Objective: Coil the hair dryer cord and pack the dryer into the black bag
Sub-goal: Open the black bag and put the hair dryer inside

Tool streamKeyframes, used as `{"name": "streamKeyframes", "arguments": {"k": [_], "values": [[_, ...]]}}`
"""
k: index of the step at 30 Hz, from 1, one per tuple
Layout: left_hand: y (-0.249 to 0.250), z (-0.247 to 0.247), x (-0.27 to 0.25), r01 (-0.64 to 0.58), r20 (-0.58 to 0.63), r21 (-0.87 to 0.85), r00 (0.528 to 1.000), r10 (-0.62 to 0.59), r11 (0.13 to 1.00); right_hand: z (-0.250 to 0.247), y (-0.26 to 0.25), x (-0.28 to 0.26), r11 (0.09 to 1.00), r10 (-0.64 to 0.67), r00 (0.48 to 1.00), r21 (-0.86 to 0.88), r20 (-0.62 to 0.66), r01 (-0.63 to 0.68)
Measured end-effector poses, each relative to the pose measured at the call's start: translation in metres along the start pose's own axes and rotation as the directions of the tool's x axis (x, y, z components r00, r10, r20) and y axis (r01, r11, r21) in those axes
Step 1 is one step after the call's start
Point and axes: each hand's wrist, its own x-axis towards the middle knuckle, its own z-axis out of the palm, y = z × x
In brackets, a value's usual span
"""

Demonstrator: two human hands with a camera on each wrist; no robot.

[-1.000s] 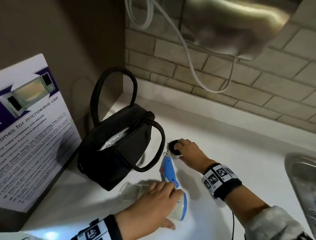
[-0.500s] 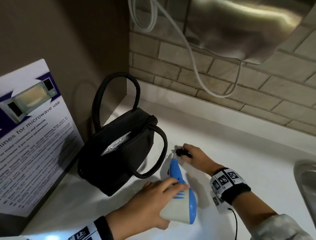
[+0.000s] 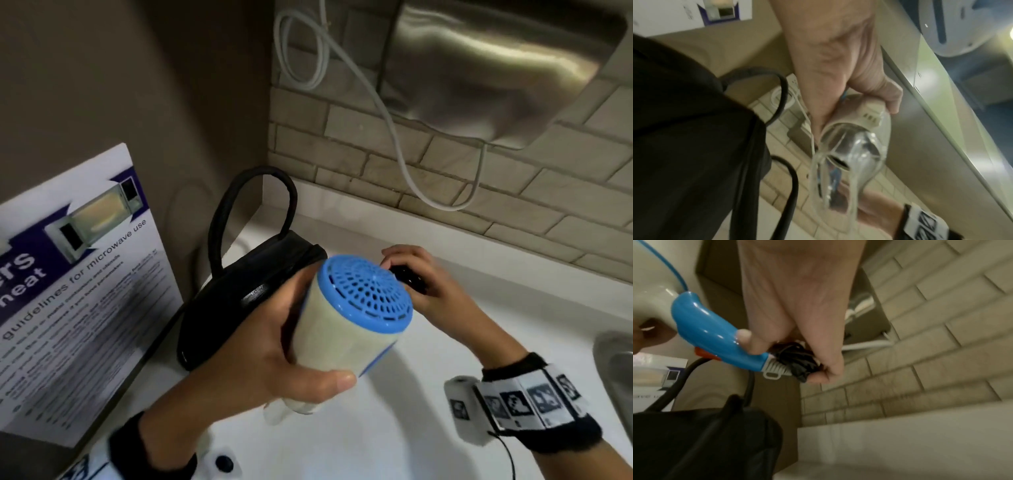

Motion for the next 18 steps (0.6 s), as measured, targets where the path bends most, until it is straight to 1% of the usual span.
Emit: {"name": "streamKeyframes", "arguments": {"k": [2,4,6,9,11,14,15,16,17,18], "values": [[0.014,-0.008,0.0,-0.012,0.014,-0.016,1.0,0.012,1.0,-0.013,-0.005,0.008,0.972,-0.082,0.991,-0.211,0.108,0.103],[0.024,-0.014,0.001,-0.045,0.035,0.034,0.998,0.043,0.998,-0.019,-0.014,0.015,0.928,-0.111,0.978,-0.335,0.176,0.165],[0.029,-0.018,0.002,-0.086,0.051,0.078,0.995,0.082,0.993,-0.021,-0.029,0.021,0.914,-0.149,0.969,-0.347,0.199,0.211],[0.036,-0.027,0.002,-0.117,0.078,-0.027,0.99,0.119,0.993,-0.021,-0.052,0.029,0.902,-0.233,0.947,-0.315,0.22,0.295],[0.042,-0.033,0.003,-0.152,0.074,-0.044,0.985,0.155,0.987,-0.026,-0.066,0.037,0.899,-0.268,0.937,-0.293,0.223,0.327],[0.047,-0.04,0.007,-0.256,0.058,-0.066,0.964,0.26,0.964,-0.04,-0.082,0.051,0.885,-0.296,0.936,-0.314,0.191,0.344],[0.045,-0.045,0.009,-0.266,0.022,-0.091,0.963,0.269,0.96,-0.046,-0.086,0.056,0.885,-0.304,0.937,-0.313,0.172,0.344],[0.04,-0.051,0.009,-0.27,-0.048,-0.106,0.963,0.266,0.957,-0.051,-0.09,0.061,0.88,-0.311,0.939,-0.327,0.148,0.343],[0.031,-0.057,0.008,-0.266,-0.148,-0.072,0.956,0.253,0.961,-0.055,-0.094,0.065,0.87,-0.319,0.94,-0.357,0.12,0.34],[0.022,-0.063,0.007,-0.243,-0.273,0.041,0.93,0.245,0.969,-0.058,-0.096,0.069,0.856,-0.325,0.941,-0.393,0.097,0.336]]}}
